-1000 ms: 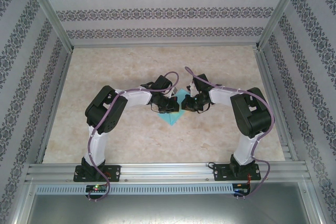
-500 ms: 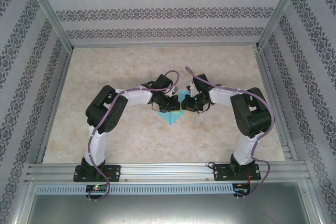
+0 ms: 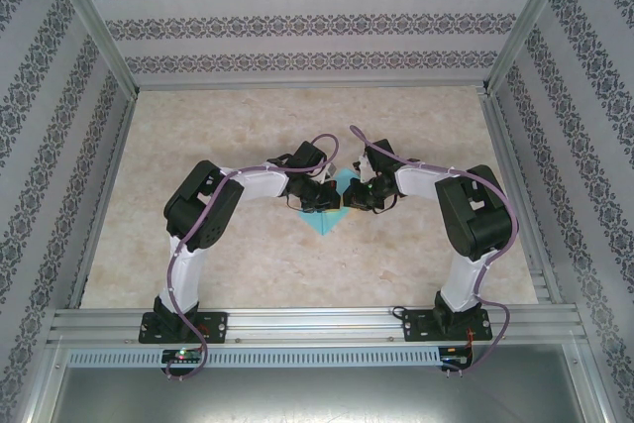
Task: Fold a paper plane with a square sheet of paper (pick it up from the middle)
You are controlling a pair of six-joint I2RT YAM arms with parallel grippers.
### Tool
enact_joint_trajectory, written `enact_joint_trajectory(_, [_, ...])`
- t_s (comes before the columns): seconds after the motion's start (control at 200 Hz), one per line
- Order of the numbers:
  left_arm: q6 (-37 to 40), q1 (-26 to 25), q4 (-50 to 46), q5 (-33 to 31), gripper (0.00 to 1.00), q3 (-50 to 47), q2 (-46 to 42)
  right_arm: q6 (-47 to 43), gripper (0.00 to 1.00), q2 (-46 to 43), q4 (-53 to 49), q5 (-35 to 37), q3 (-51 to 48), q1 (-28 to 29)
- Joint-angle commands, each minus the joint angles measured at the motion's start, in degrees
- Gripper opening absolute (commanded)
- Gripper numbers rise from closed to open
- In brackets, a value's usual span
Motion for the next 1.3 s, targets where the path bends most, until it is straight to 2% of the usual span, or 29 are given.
enact_joint_trajectory(0.0, [-1.3, -0.7, 2.5, -1.2, 0.0, 0.9, -0.5, -1.4, 0.11, 1.0, -0.6, -0.4, -0.6, -0.4])
enact_joint_trajectory(0.265, [-1.6, -0.7, 2.5, -1.5, 0.0, 0.4, -2.3, -1.4, 0.11, 0.8, -0.5, -0.3, -0.8, -0.7])
enact_joint_trajectory(0.585, [-3.3, -0.7, 4.9, -0.8, 0.0, -0.4, -0.5, 0.3, 0.11, 0.1, 2.6, -3.2, -2.3, -1.6])
enact_joint_trajectory(1.299, [-1.3, -1.0, 3.5, 1.5, 0.0, -0.4, 2.7, 0.5, 0.11, 0.0, 2.6, -3.3, -2.3, -1.8])
